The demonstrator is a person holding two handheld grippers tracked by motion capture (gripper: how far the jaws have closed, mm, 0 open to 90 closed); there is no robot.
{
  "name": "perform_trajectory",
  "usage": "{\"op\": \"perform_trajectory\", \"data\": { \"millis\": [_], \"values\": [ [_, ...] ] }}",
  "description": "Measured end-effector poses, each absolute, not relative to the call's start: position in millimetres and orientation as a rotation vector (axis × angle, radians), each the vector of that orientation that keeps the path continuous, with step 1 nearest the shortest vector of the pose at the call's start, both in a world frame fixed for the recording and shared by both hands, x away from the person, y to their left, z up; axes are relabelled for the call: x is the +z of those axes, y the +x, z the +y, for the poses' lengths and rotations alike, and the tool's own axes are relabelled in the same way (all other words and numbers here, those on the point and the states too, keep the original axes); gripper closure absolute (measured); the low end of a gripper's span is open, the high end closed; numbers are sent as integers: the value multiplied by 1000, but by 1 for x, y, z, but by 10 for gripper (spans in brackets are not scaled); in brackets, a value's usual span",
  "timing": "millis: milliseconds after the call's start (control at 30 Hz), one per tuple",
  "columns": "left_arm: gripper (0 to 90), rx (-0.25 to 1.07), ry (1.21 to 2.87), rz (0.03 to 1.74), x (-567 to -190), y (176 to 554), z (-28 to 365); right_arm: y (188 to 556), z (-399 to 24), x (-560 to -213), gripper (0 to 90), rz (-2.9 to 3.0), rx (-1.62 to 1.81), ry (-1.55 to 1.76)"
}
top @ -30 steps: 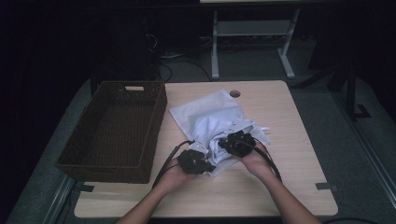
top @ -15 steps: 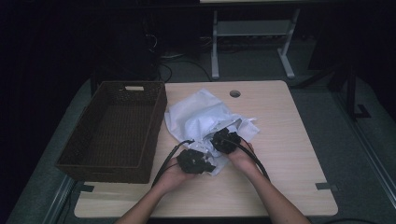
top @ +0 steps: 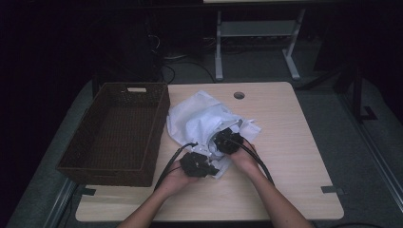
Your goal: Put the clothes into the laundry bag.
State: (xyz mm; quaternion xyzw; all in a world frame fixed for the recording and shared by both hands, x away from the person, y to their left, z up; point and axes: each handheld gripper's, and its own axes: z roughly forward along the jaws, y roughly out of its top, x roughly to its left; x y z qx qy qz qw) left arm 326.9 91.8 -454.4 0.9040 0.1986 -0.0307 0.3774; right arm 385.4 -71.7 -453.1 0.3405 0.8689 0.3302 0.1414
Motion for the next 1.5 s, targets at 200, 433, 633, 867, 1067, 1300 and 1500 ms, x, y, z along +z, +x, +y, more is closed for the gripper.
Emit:
{"op": "perform_trajectory", "data": {
  "millis": [200, 433, 633, 867, 1067, 1300, 1500],
  "values": [
    [887, -87, 2311, 521, -456, 329, 94, 367, -99, -437, 709, 2518, 1129, 958],
    [885, -80, 2316, 523, -455, 329, 94, 351, -141, -418, 577, 2480, 1213, 941],
    [885, -83, 2315, 521, -455, 329, 95, 368, -175, -420, 536, 2379, 1181, 1050],
    [885, -85, 2319, 520, -455, 329, 95, 392, -167, -432, 765, 2435, 1149, 1014],
    [885, -87, 2327, 529, -458, 330, 95, 385, -145, -416, 865, 2496, 1165, 865],
    [886, -112, 2352, 502, -460, 328, 91, 396, -104, -422, 865, 2612, 996, 787],
    [886, -115, 2373, 482, -462, 326, 89, 412, -87, -440, 822, 2650, 950, 840]
  ]
}}
